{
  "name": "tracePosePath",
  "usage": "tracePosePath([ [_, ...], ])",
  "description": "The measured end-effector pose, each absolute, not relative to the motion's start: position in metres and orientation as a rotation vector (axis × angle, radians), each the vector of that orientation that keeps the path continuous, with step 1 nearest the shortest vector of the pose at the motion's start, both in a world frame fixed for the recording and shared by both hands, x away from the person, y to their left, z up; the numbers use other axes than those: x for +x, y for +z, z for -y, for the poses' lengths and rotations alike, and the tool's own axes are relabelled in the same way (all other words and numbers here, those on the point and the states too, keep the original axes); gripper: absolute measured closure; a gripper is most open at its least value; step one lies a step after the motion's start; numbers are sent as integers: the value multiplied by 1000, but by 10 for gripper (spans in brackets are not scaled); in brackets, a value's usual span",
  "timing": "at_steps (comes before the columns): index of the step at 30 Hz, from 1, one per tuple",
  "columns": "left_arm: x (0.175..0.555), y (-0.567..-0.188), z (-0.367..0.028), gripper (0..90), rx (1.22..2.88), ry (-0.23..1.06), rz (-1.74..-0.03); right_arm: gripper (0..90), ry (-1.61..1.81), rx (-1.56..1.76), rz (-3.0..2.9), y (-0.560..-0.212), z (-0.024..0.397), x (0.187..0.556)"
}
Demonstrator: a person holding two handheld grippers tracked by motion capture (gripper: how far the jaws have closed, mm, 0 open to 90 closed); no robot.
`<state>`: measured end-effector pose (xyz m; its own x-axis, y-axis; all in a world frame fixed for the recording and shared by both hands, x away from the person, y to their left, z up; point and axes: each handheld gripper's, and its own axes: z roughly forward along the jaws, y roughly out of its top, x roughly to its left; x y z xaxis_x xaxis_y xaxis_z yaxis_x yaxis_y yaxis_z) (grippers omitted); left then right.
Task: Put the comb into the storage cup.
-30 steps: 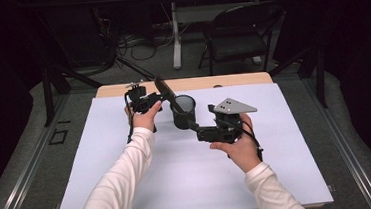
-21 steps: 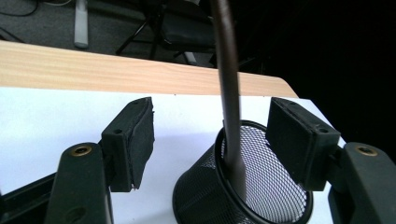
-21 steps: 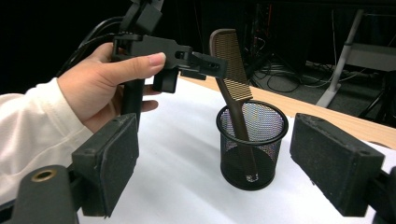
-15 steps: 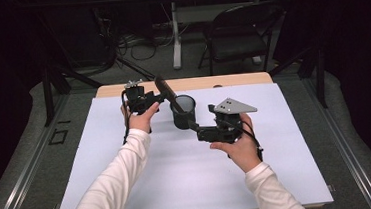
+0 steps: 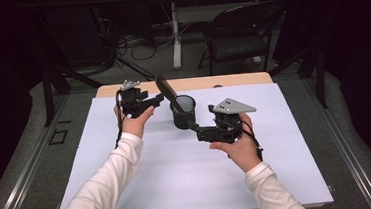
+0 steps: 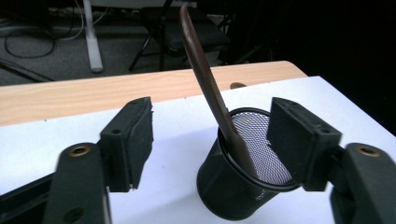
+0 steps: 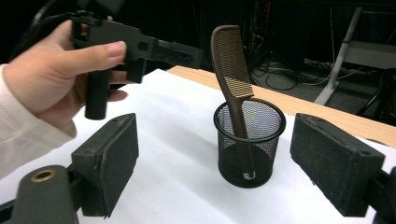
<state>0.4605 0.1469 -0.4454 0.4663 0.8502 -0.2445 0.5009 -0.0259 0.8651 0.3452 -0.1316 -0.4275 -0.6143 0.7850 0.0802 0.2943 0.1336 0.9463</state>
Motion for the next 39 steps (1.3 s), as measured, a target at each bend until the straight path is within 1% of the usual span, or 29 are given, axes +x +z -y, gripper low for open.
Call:
tracePosePath([
  [5,453,-442,-154,260,1680,408,-1163,153,1481,1037,-1979,-428,131,345],
  [11,443,-440,-162,253,1693,400,-1138,154,1466,1029,-2013,-429,129,345],
  [13,439,-439,-165,246,1692,396,-1129,171,1470,1031,-2030,-430,128,345],
  [19,428,-433,-171,246,1680,378,-1076,203,1464,1046,-2077,-434,129,346],
  [21,425,-432,-170,248,1695,393,-1067,217,1464,1032,-2072,-434,130,346],
  [23,422,-431,-170,248,1714,409,-1066,207,1458,1012,-2049,-433,130,346],
  [30,414,-430,-170,248,1718,386,-1042,214,1459,1013,-2017,-430,135,345],
  [33,411,-430,-170,248,1726,380,-1024,247,1452,1028,-2032,-430,138,346],
  [35,408,-429,-170,248,1732,373,-1006,244,1445,1031,-2027,-430,140,346],
  [37,405,-428,-171,248,1734,372,-992,220,1448,1015,-2027,-429,141,345],
  [39,401,-427,-173,247,1728,369,-988,231,1430,1006,-2028,-429,143,344],
])
